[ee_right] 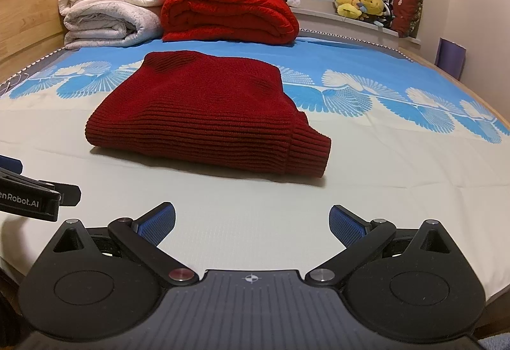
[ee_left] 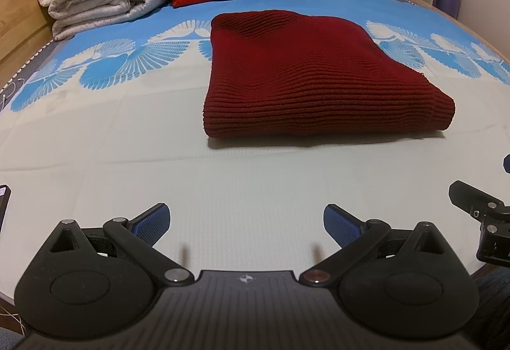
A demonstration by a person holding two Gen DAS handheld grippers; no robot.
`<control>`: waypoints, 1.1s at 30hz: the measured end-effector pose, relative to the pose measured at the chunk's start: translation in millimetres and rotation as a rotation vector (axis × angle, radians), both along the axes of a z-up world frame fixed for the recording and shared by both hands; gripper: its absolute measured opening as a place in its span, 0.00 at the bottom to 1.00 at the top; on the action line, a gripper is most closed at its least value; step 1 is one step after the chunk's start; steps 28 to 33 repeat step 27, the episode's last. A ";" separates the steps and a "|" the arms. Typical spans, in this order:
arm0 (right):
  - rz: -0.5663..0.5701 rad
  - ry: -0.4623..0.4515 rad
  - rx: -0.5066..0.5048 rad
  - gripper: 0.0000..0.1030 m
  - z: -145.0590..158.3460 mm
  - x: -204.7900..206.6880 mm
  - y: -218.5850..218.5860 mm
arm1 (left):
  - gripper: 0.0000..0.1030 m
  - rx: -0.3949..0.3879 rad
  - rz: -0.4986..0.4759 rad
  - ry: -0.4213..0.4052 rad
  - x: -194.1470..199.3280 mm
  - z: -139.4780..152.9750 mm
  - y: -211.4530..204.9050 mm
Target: Fold small clothes
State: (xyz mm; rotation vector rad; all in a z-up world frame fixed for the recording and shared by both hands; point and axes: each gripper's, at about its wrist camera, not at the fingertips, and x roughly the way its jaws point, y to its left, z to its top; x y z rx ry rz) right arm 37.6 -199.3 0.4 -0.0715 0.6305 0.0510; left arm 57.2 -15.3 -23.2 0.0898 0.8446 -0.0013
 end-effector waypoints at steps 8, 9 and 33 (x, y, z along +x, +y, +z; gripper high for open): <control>-0.002 0.002 -0.001 0.99 -0.7 0.0 -0.9 | 1.00 0.005 -0.003 -0.001 -0.2 -0.7 -0.4; -0.001 0.003 -0.001 0.99 -0.8 -0.1 -0.9 | 1.00 0.005 -0.004 0.000 -0.3 -0.7 -0.5; 0.004 0.005 -0.003 0.99 -1.1 0.3 -1.7 | 1.00 0.011 -0.018 -0.006 -1.1 -0.8 -3.4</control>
